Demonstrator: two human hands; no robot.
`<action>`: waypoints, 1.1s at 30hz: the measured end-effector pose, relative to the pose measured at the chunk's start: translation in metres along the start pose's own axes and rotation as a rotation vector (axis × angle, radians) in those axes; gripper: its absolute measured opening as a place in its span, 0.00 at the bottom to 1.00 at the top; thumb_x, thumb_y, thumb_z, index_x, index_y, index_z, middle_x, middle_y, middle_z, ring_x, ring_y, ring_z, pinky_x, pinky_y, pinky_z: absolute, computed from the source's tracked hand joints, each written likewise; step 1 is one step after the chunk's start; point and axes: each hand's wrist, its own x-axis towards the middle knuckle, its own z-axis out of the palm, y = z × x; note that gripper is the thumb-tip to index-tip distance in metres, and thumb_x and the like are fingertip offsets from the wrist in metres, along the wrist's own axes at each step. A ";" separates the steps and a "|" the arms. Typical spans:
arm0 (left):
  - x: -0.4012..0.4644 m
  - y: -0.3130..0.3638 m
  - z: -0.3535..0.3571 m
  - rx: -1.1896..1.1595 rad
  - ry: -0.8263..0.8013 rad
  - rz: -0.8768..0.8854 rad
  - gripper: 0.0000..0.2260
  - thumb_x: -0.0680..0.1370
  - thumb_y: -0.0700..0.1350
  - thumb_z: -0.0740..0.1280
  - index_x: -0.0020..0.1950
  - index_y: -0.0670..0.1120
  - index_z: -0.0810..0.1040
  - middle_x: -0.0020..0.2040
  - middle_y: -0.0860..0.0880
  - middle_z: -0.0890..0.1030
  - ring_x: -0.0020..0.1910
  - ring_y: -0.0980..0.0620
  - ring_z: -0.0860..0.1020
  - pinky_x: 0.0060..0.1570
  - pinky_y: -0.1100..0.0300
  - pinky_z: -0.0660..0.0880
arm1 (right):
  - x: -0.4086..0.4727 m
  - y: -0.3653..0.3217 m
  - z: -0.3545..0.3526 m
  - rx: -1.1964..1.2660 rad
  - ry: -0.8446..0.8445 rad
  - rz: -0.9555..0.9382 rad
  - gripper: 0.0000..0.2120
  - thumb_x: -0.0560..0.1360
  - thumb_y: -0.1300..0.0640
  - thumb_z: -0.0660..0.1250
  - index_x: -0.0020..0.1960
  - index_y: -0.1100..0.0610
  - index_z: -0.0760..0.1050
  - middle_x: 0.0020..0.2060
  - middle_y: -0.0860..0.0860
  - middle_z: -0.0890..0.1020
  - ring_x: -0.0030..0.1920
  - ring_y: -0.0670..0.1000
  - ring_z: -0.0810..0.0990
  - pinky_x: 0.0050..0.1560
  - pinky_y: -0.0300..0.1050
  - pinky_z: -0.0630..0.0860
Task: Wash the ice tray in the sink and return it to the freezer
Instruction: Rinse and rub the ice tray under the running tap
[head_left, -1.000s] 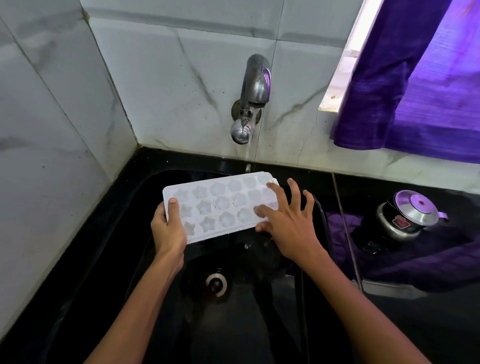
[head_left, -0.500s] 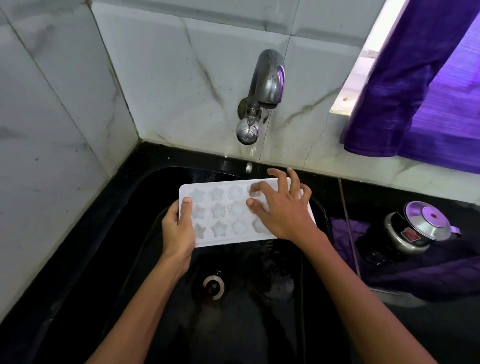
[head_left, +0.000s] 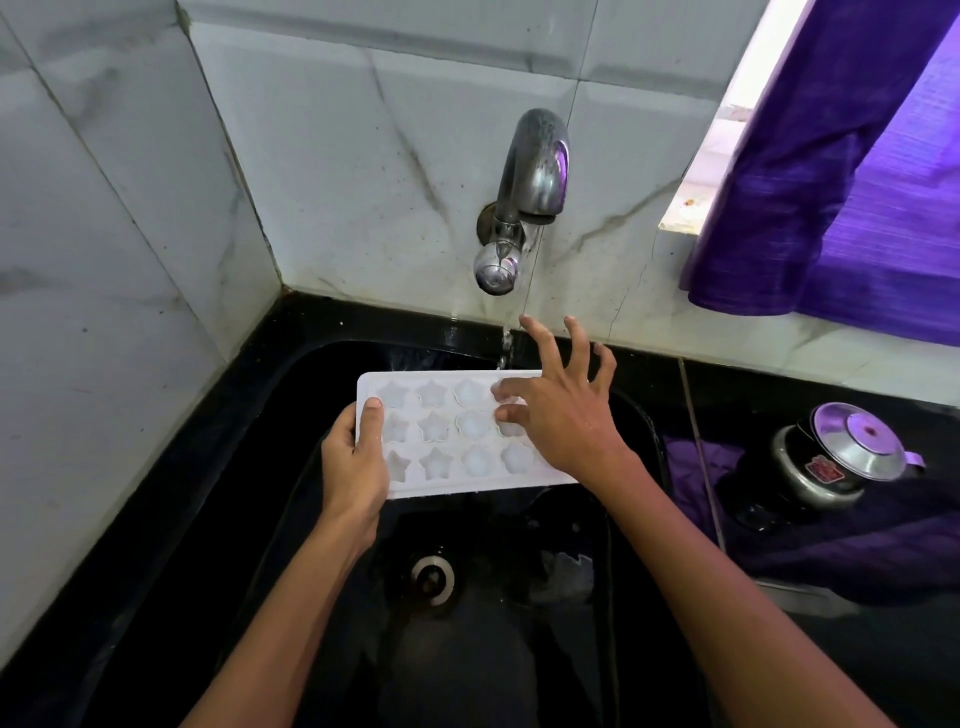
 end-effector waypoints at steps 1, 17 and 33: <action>0.000 0.000 0.000 -0.002 0.000 -0.002 0.11 0.82 0.51 0.58 0.57 0.48 0.76 0.49 0.50 0.82 0.47 0.51 0.82 0.40 0.57 0.78 | 0.000 0.000 0.001 -0.025 0.026 -0.003 0.06 0.73 0.44 0.67 0.48 0.41 0.80 0.76 0.50 0.50 0.71 0.59 0.36 0.66 0.62 0.41; -0.004 0.003 -0.007 0.000 -0.018 -0.038 0.10 0.82 0.50 0.58 0.57 0.47 0.76 0.48 0.50 0.82 0.44 0.53 0.82 0.35 0.63 0.77 | 0.000 -0.001 -0.011 -0.039 -0.036 -0.001 0.16 0.72 0.35 0.60 0.56 0.38 0.77 0.77 0.49 0.45 0.74 0.61 0.37 0.67 0.63 0.38; -0.002 0.013 -0.001 -0.022 0.135 0.031 0.13 0.83 0.49 0.57 0.61 0.44 0.74 0.45 0.51 0.79 0.40 0.56 0.78 0.34 0.64 0.73 | -0.014 -0.004 -0.008 0.263 -0.116 0.014 0.16 0.73 0.34 0.58 0.58 0.36 0.74 0.76 0.46 0.43 0.73 0.58 0.33 0.70 0.62 0.38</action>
